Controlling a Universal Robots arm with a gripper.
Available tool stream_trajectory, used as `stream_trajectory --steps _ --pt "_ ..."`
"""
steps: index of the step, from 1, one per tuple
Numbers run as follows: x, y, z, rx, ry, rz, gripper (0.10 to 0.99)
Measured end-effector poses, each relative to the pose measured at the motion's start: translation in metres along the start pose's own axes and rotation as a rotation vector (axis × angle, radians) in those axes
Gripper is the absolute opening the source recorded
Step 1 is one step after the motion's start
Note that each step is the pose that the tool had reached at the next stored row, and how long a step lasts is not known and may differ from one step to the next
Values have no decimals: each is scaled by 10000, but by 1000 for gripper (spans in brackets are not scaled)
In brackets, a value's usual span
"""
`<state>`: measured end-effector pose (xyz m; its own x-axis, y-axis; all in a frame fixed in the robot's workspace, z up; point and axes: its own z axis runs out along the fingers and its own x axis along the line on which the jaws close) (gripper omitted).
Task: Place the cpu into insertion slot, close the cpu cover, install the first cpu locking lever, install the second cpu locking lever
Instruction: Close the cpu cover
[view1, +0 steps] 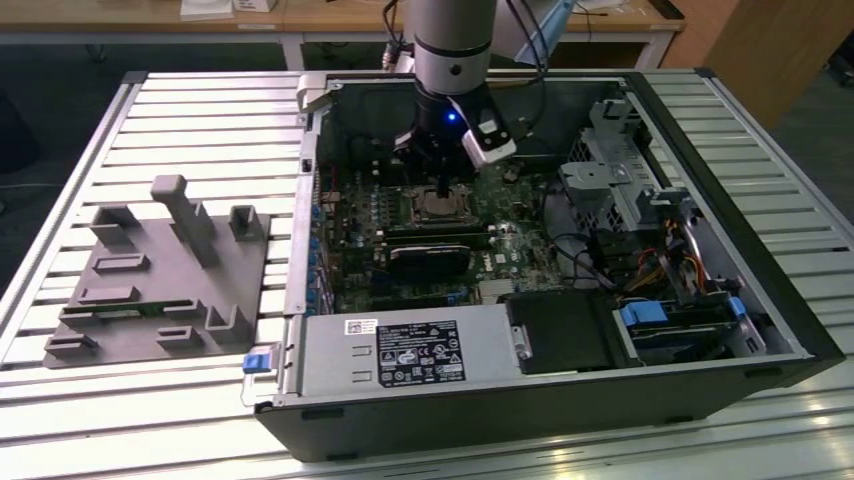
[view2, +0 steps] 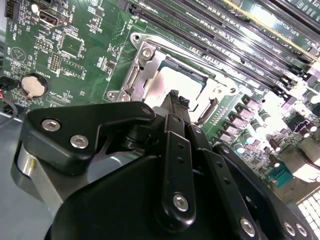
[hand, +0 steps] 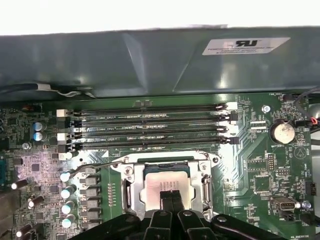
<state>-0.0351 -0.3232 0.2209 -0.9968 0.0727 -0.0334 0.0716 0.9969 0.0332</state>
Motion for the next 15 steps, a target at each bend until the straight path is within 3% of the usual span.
stream_trajectory --steps 10,15 --pt "-6 6 -175 -3 -3 -1 106" --pt "-7 7 -202 -5 -9 -2 106"
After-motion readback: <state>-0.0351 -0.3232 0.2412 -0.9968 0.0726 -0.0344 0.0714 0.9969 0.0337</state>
